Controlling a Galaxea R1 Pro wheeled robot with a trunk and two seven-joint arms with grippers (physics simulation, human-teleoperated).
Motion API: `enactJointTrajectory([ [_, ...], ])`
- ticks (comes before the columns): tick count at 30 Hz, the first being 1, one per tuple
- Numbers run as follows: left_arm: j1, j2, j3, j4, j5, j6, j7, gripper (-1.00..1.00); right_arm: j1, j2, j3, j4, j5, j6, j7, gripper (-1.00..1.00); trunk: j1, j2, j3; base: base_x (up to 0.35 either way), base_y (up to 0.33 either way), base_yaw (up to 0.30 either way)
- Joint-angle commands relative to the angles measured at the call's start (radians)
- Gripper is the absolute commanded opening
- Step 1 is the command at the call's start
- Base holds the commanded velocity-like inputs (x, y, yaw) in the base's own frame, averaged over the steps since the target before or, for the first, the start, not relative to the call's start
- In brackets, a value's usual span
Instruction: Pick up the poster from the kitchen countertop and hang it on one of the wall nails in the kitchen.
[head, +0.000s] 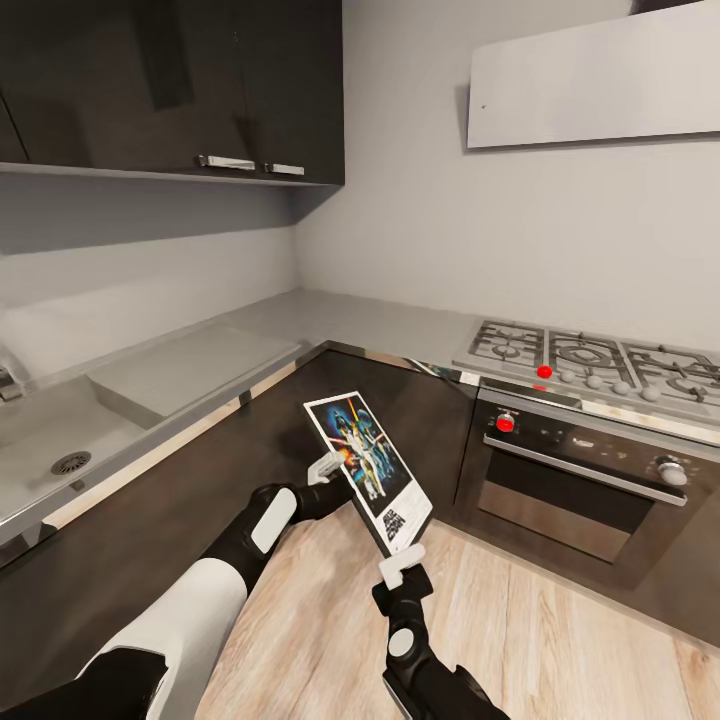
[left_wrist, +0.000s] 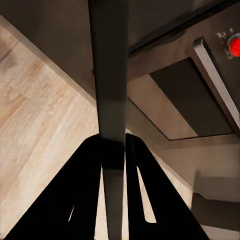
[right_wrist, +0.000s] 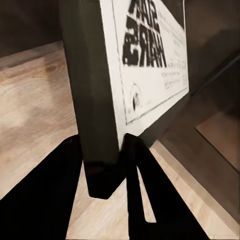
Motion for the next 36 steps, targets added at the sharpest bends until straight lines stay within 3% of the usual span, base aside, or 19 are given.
enactJointTrajectory([
  [1,-0.001,-0.001,0.004,-0.002,0.036,0.006,-0.003,-1.00,0.000,0.001,0.007,0.000,0.003,0.006,0.000,-1.00,0.000,-0.001,-0.001,0.000,0.000,0.000],
  [15,-0.001,-0.001,0.003,-0.003,0.035,0.007,-0.001,-1.00,0.000,0.001,0.007,0.000,0.003,0.004,0.000,-1.00,0.000,-0.001,-0.001,0.000,0.000,0.000],
  [16,-0.001,-0.001,0.003,-0.003,0.036,0.007,-0.001,1.00,0.000,0.001,0.007,0.000,0.003,0.004,0.000,-1.00,0.000,-0.001,-0.001,0.000,0.000,0.000],
  [36,-0.001,-0.001,0.011,0.003,0.037,0.009,-0.003,1.00,0.000,0.001,0.007,-0.005,0.003,0.000,0.000,-1.00,0.000,-0.001,-0.001,0.000,0.000,0.000],
])
